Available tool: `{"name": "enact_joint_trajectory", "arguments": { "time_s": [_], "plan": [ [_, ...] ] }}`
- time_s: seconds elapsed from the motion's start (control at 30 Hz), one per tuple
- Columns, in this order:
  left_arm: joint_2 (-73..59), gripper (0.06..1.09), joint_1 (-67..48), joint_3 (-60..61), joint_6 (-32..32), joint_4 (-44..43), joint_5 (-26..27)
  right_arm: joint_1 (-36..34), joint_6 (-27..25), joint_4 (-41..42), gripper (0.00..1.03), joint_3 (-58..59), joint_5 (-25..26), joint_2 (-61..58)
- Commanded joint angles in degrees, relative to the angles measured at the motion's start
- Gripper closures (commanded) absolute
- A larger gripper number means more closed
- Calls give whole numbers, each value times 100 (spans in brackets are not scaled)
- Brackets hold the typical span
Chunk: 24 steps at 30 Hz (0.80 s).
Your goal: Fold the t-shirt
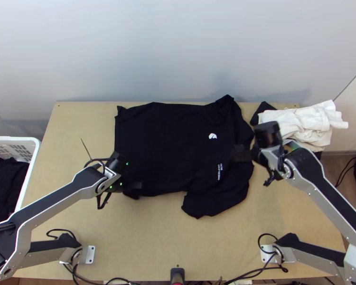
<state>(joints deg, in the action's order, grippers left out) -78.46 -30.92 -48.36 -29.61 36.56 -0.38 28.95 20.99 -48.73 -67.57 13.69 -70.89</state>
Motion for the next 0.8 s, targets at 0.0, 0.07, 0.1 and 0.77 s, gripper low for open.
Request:
{"name": "enact_joint_trajectory", "arguments": {
  "time_s": [0.0,0.07,0.1,0.77],
  "plan": [
    [-223,105,86,-552,-98,-237,-269,673,36,-444,8,244,-640,23],
    [-302,105,165,-807,-107,-184,-278,893,72,-541,10,323,-780,-3],
    [-346,105,191,-903,-98,-149,-287,1007,72,-550,10,367,-798,-12],
    [-1146,105,850,-2134,157,256,-507,3372,432,-137,10,1044,-1440,-1155]
  ]
}}
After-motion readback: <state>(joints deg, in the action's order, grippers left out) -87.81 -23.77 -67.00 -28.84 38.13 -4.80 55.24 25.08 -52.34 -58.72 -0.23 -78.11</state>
